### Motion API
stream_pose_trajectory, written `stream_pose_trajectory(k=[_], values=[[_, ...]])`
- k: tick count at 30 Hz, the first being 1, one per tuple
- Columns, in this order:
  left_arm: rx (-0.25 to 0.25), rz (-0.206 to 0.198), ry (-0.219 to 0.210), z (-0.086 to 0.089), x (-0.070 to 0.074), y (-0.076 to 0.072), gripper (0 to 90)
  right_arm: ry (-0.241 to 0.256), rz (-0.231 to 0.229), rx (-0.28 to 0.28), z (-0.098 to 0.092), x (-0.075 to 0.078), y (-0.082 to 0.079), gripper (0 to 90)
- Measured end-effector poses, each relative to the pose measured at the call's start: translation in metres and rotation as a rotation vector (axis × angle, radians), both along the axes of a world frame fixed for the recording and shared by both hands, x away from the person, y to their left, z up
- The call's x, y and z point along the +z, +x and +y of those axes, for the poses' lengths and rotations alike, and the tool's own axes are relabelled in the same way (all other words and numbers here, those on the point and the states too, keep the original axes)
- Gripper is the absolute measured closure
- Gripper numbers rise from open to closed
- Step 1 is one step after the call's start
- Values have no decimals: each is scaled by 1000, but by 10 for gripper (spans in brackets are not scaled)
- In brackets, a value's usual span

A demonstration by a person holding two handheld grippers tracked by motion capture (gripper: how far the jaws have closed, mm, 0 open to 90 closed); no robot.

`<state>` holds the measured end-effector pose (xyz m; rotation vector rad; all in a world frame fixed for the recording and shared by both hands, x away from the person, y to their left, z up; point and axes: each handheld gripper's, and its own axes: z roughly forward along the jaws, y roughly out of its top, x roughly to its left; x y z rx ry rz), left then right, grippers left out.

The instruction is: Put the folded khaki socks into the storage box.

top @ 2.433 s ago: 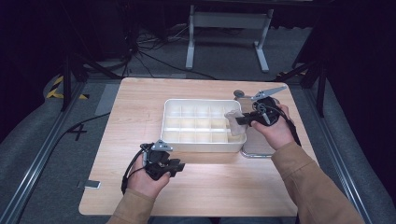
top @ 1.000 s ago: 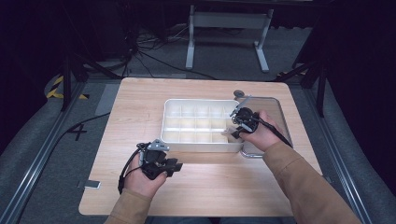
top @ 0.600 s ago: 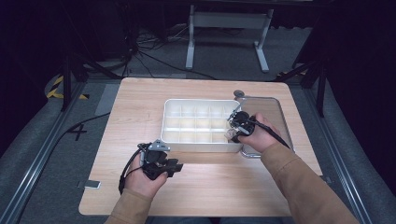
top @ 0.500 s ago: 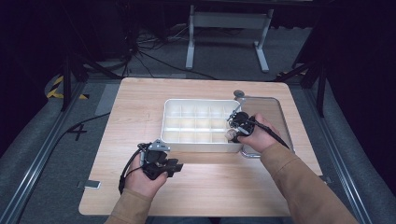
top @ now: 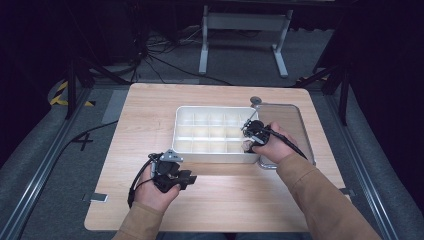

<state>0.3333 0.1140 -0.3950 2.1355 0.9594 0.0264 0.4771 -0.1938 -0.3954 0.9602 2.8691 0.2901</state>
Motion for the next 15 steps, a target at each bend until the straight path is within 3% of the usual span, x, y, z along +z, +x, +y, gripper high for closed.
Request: stream_pose_trajectory(k=[5, 7, 11, 15], values=[[0, -3, -5, 2, 0, 1, 673, 0, -6, 10, -1, 10, -3, 644], [1, -4, -3, 2, 0, 2, 666, 26, -13, 8, -5, 19, -5, 613], [6, -3, 0, 0, 0, 1, 662, 31, -24, 1, -5, 30, -7, 561], [1, -4, 2, 0, -1, 1, 661, 75, -62, 14, 1, 40, -9, 533]])
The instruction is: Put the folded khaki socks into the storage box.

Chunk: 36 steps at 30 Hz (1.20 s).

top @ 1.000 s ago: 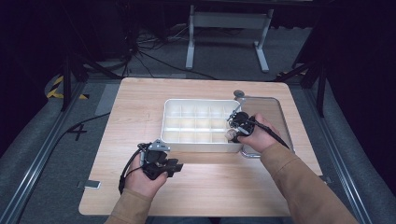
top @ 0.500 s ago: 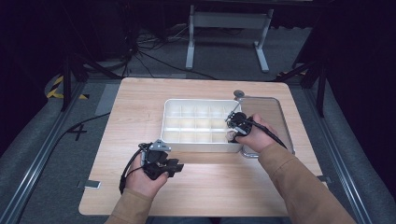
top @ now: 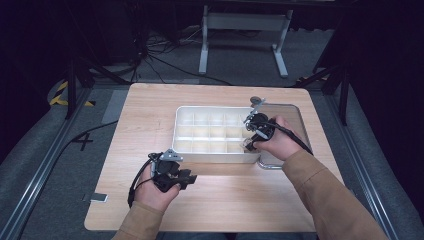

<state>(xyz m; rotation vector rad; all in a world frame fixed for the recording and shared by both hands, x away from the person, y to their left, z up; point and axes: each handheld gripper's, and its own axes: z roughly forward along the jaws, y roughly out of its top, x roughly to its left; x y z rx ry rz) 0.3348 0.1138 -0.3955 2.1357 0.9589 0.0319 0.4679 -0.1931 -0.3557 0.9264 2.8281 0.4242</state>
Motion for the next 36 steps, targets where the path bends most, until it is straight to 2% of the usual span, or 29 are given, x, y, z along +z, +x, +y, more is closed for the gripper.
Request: stream_pose_trajectory(k=[2, 5, 7, 8, 11, 14, 18, 20, 23, 28, 29, 31, 33, 34, 36], values=[[-4, 1, 1, 0, 0, 0, 659, 6, -26, -13, 4, -1, 1, 530], [-1, 1, -3, 0, -1, 0, 657, -1, -30, -29, 6, -9, 6, 536], [0, 0, -5, 0, 0, 0, 655, 5, -3, -33, 7, -15, 8, 582], [2, 0, -7, 0, 0, 0, 655, -7, -3, -32, 7, -17, 9, 600], [3, 0, -8, 1, 0, 0, 654, -36, -9, -23, 8, -18, 8, 740], [1, -1, -5, 0, 0, -1, 654, -47, -2, -36, 6, -19, 10, 773], [-1, 0, -3, 0, 0, -1, 654, -78, 8, -60, 5, -24, 12, 785], [-4, -3, -1, 0, 0, -1, 654, -92, 26, -54, 7, -29, 13, 787], [-1, 2, -1, 0, 0, -1, 654, -134, 31, -29, 13, -36, 12, 787], [-2, -3, -9, 0, 2, -2, 654, -163, 38, -39, 19, -43, 13, 786], [-3, -9, -10, 0, 2, -2, 654, -172, 38, -26, 21, -44, 14, 785], [-1, -8, -9, 0, 3, -3, 654, -179, 37, -15, 21, -44, 14, 785], [1, -7, -13, 0, 4, -3, 654, -163, 48, -19, 20, -45, 16, 784], [1, -5, -8, 0, 4, -4, 653, -132, 62, -27, 17, -46, 18, 780], [1, -5, -13, 0, 4, -3, 653, -127, 64, -28, 16, -46, 17, 777]])
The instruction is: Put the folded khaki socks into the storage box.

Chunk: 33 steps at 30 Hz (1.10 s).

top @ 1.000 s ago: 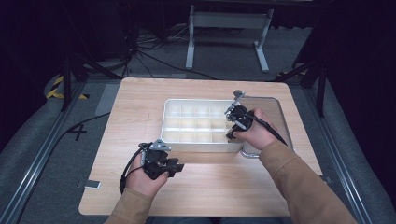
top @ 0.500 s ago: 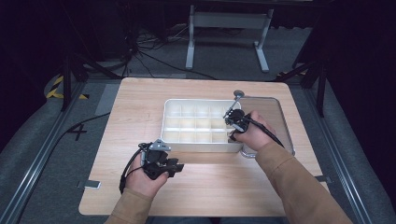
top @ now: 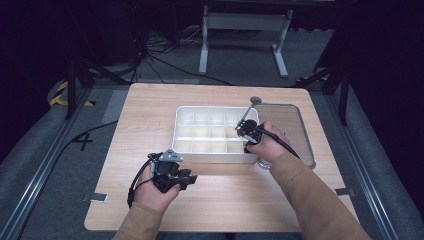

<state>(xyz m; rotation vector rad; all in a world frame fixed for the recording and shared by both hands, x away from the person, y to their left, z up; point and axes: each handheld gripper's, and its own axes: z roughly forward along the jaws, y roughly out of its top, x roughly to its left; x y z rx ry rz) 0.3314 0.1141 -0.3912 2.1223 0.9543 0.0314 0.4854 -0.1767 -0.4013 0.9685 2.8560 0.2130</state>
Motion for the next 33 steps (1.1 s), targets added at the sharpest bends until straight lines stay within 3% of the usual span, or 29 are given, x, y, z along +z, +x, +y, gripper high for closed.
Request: stream_pose_trajectory(k=[2, 7, 11, 15, 20, 23, 24, 26, 29, 33], values=[[2, -4, -2, 1, -1, 1, 651, 4, -11, 18, -1, 1, -1, 764], [0, 6, 0, 2, -2, 2, 651, 87, 0, -1, -13, 13, -4, 708], [9, 3, -8, 3, -3, 1, 651, 141, -52, 3, -21, 31, -11, 650], [1, -2, 4, 5, -3, -1, 651, 202, -138, 28, -30, 48, -22, 604], [1, 1, 1, 6, -3, -5, 646, 334, -209, 81, -44, 62, -44, 588], [-4, -2, -7, 6, -3, -6, 642, 411, -251, 118, -52, 65, -57, 574], [-13, -12, -6, 7, -3, -7, 635, 476, -267, 139, -60, 66, -69, 568], [-13, -13, -9, 6, -3, -8, 634, 492, -271, 148, -62, 66, -73, 568], [-31, -16, -7, 4, -3, -10, 632, 559, -300, 168, -74, 65, -93, 557], [-47, -20, -5, 1, 0, -14, 632, 611, -290, 169, -80, 59, -108, 548]])
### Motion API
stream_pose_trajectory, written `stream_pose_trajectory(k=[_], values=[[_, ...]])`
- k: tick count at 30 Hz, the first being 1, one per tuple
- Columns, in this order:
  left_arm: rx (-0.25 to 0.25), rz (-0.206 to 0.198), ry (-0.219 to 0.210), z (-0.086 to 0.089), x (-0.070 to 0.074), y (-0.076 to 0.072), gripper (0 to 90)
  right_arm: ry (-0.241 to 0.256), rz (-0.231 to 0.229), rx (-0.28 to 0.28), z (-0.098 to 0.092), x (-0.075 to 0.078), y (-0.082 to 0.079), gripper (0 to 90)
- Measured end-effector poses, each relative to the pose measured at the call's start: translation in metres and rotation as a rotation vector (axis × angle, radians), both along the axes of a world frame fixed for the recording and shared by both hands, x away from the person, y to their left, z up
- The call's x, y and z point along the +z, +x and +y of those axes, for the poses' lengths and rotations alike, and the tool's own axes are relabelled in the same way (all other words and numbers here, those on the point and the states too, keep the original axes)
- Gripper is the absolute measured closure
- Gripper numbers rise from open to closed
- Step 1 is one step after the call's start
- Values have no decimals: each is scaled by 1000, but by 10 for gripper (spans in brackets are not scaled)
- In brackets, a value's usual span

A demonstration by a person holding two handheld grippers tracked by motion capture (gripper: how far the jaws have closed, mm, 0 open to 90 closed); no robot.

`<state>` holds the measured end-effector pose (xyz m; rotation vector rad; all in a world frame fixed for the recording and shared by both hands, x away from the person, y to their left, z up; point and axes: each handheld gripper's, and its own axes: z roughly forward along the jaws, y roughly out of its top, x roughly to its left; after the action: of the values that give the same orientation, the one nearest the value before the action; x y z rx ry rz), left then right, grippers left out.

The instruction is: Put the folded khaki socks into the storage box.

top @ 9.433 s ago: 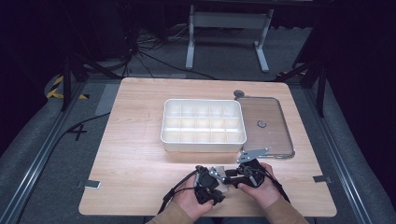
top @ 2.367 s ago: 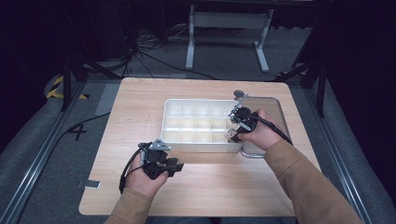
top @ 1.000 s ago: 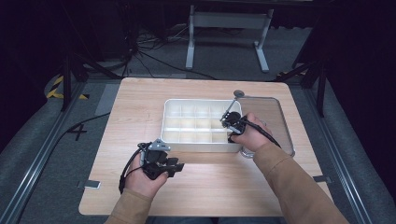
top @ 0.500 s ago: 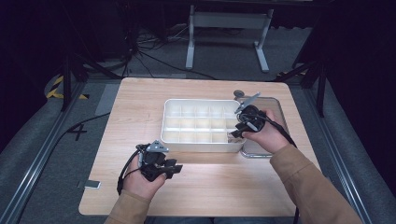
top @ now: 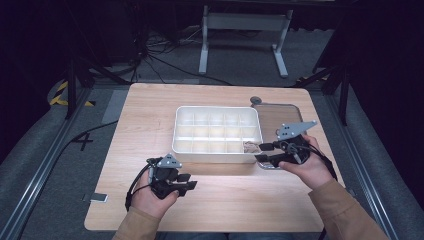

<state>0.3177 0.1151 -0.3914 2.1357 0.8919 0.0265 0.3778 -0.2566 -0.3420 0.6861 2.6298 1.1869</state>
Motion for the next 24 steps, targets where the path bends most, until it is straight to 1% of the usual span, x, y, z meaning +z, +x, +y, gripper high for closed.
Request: stream_pose_trajectory(k=[1, 4, 6, 7, 9, 10, 11, 12, 13, 14, 15, 17, 21, 22, 24], values=[[-4, -1, -2, 0, 0, 0, 632, 8, 11, 5, -2, -3, -6, 547], [-15, -2, 6, -1, 0, -1, 632, 15, 10, -1, -7, -8, -17, 545], [-15, 2, 6, -2, -1, -1, 632, 33, 21, -3, -10, -12, -23, 542], [-14, 7, 6, -2, -2, -1, 630, 38, 19, -3, -11, -14, -25, 536], [-23, 11, 16, -3, -4, -1, 629, 47, 23, 8, -12, -20, -31, 526], [-31, 13, 26, -3, -6, -1, 630, 46, 25, 12, -12, -24, -33, 525], [-27, 21, 26, -5, -9, -1, 630, 41, 30, 14, -12, -33, -37, 523], [-27, 21, 26, -5, -9, -1, 629, 41, 30, 14, -12, -33, -37, 523], [-29, 25, 35, -5, -10, 0, 629, 46, 21, 17, -13, -42, -40, 523], [-30, 21, 39, -6, -11, 0, 630, 53, 26, 15, -14, -47, -41, 522], [-30, 21, 39, -6, -11, 0, 629, 53, 26, 15, -14, -47, -41, 522], [-31, 25, 42, -5, -12, 1, 629, 69, 40, 35, -12, -60, -42, 522], [-26, 31, 42, -4, -13, 2, 629, 29, 49, 48, -6, -80, -44, 527], [-21, 37, 40, -4, -14, 2, 629, 21, 52, 49, -4, -83, -45, 528], [-21, 32, 54, -4, -16, 4, 628, 8, 41, 42, -3, -88, -48, 528]])
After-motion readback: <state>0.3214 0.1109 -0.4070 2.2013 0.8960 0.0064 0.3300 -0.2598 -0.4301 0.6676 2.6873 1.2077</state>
